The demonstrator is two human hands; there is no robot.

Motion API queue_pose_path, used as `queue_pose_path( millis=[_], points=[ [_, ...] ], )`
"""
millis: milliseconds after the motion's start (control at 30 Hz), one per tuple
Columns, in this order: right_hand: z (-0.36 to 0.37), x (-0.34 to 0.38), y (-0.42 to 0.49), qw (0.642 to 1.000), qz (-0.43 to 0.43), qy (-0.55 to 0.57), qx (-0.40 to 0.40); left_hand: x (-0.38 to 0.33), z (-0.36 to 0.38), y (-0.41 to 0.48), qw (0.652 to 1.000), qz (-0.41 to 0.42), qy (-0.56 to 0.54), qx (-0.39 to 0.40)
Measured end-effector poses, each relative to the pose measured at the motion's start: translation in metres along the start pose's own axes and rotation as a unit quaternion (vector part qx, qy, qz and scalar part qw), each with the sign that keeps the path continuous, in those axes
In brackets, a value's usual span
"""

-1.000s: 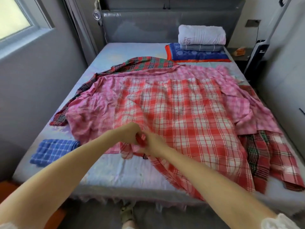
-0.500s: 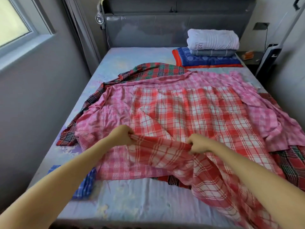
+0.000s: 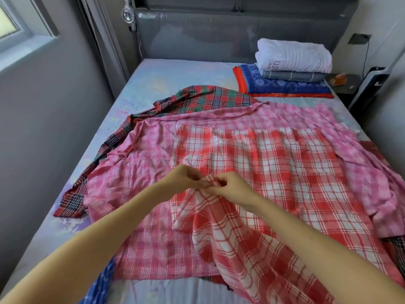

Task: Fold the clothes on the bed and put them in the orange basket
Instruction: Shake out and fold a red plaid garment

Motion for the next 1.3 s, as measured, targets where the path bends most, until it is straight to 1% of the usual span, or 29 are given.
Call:
queue_pose_path(
  millis=[100,200,333,400,467,500,600,667,733,867,900,1000,1067,1167,1200,1233,1267,1300],
  points=[
    [-0.016,-0.005,0.034,1.0,0.003,-0.025,-0.007,0.001,-0.009,0.029,1.0,0.0,0.001,0.001],
    [-0.033,-0.005,0.068,0.998,-0.01,-0.051,-0.032,0.0,-0.02,0.059,0.999,0.016,0.038,-0.024],
    [-0.044,-0.008,0.109,1.0,-0.007,-0.015,-0.001,-0.004,-0.039,0.099,0.993,0.043,0.079,-0.082],
    [-0.051,-0.008,0.125,1.0,-0.021,-0.007,-0.01,0.007,-0.044,0.117,0.994,0.021,0.057,-0.091],
    [-0.058,-0.011,0.132,0.998,-0.042,-0.023,-0.041,0.028,-0.04,0.13,0.996,-0.036,-0.035,-0.069],
    [-0.058,-0.019,0.135,0.997,-0.046,-0.038,-0.056,0.041,-0.033,0.138,0.993,-0.068,-0.084,-0.046],
    [-0.054,-0.039,0.128,0.988,-0.072,-0.087,-0.107,0.065,-0.009,0.145,0.971,-0.136,-0.198,0.019],
    [-0.045,-0.053,0.119,0.981,-0.099,-0.104,-0.134,0.075,0.009,0.143,0.952,-0.17,-0.247,0.058],
    [-0.036,-0.063,0.11,0.971,-0.123,-0.129,-0.159,0.081,0.023,0.141,0.94,-0.194,-0.268,0.084],
    [-0.026,-0.071,0.099,0.951,-0.155,-0.17,-0.206,0.084,0.032,0.138,0.922,-0.228,-0.301,0.089],
    [-0.026,-0.07,0.098,0.948,-0.159,-0.175,-0.213,0.083,0.032,0.138,0.921,-0.23,-0.3,0.091],
    [-0.021,-0.067,0.096,0.941,-0.179,-0.191,-0.213,0.083,0.032,0.139,0.946,-0.206,-0.225,0.109],
    [-0.02,-0.063,0.094,0.943,-0.181,-0.189,-0.207,0.082,0.03,0.14,0.953,-0.201,-0.204,0.102],
    [-0.024,-0.06,0.091,0.956,-0.164,-0.152,-0.191,0.079,0.028,0.141,0.954,-0.208,-0.195,0.094],
    [-0.023,-0.056,0.088,0.963,-0.162,-0.137,-0.168,0.078,0.026,0.142,0.955,-0.209,-0.189,0.088],
    [-0.017,-0.052,0.084,0.973,-0.158,-0.128,-0.113,0.079,0.023,0.145,0.96,-0.205,-0.176,0.076],
    [-0.004,-0.047,0.078,0.98,-0.154,-0.126,-0.017,0.078,0.018,0.148,0.967,-0.194,-0.155,0.059],
    [0.016,-0.045,0.069,0.975,-0.137,-0.14,0.103,0.077,0.011,0.152,0.975,-0.176,-0.126,0.046]
  ],
)
Point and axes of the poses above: each hand's wrist, its own y-axis towards the middle knuckle, its own z-axis out of the palm, x = y × z, the point moved 9 cm from there along y, towards the middle knuckle
